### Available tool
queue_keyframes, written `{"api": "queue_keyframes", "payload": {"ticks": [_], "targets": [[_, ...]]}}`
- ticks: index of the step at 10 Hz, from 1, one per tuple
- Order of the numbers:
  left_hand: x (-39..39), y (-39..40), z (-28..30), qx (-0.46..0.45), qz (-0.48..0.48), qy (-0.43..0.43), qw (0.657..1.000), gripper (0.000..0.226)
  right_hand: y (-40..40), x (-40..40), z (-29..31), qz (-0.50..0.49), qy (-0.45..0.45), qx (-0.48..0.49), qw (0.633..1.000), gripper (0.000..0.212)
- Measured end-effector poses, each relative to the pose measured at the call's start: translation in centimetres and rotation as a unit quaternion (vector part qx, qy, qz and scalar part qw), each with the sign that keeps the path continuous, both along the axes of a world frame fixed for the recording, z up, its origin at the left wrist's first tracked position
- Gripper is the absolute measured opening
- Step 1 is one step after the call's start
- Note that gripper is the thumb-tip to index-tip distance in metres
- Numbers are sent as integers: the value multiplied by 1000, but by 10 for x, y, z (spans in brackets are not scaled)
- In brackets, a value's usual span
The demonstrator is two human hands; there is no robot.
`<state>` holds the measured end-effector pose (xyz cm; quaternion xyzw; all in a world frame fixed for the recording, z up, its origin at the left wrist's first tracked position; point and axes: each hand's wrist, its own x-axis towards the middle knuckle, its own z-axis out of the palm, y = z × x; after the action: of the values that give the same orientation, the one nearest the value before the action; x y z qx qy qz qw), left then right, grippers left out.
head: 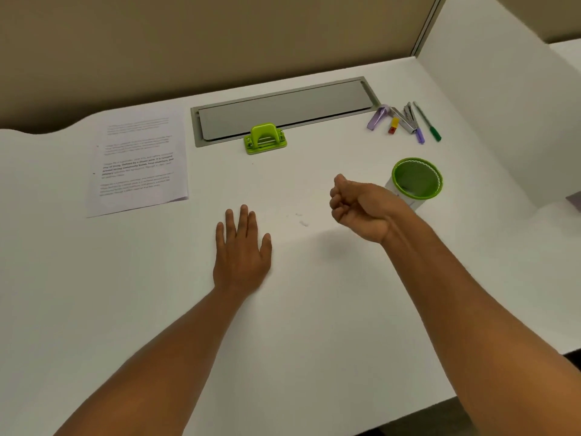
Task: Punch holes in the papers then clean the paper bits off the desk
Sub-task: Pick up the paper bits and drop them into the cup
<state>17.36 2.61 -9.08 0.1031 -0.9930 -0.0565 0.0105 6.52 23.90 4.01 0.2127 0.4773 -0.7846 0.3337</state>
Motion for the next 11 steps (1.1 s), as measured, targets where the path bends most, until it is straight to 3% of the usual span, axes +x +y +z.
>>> {"api": "queue_keyframes", "payload": {"ticks": [1, 2, 3, 4, 5, 7, 11], "targets": [[0, 0, -1, -4, -4, 6, 1000, 63, 25, -4, 29, -20, 29, -26, 999, 14], [0, 0, 0, -4, -5, 12, 1000, 63, 64, -15, 56, -49, 99, 58, 992, 14], [0, 1, 1, -8, -6, 16, 1000, 63, 92, -29, 57, -31, 202, 280, 938, 19], [0, 1, 1, -2, -6, 17, 1000, 64, 100, -38, 46, -10, 241, 431, 869, 22], [0, 1, 1, 5, -4, 14, 1000, 65, 103, -45, 23, 26, 302, 575, 760, 18], [0, 1, 2, 13, -1, 18, 1000, 65, 113, -50, 7, 149, 352, 678, 628, 20], [-1, 1, 2, 15, 3, 9, 1000, 65, 112, -49, 14, 74, 408, 670, 615, 22]]}}
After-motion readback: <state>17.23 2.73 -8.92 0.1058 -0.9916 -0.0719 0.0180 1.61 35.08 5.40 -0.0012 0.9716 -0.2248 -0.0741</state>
